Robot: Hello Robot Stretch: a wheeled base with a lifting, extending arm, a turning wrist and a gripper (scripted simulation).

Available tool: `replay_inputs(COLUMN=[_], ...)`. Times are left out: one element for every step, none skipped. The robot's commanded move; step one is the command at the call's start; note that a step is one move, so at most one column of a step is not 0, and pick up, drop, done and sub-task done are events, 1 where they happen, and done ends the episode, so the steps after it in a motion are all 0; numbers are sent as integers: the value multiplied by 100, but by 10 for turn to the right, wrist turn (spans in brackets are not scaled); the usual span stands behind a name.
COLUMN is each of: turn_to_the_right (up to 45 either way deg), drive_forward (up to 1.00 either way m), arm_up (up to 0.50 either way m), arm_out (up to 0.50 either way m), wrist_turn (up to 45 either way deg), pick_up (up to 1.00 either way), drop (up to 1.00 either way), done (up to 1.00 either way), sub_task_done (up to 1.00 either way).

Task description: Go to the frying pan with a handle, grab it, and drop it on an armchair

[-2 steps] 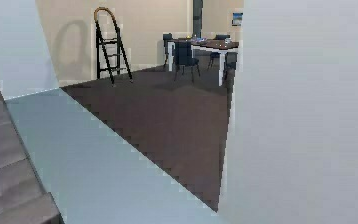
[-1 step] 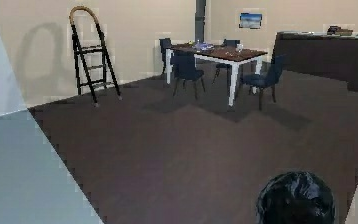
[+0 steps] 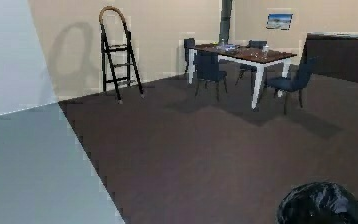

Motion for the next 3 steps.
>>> replay_inputs(turn_to_the_right=[0, 180, 0], drive_forward=[35, 0, 95], arm_up=[0, 0, 0], arm_out=[0, 0, 0], wrist_turn=[0, 0, 0], pick_up=[0, 0, 0], drop=[0, 0, 0], done=[0, 0, 0], sub_task_done=[0, 0, 0])
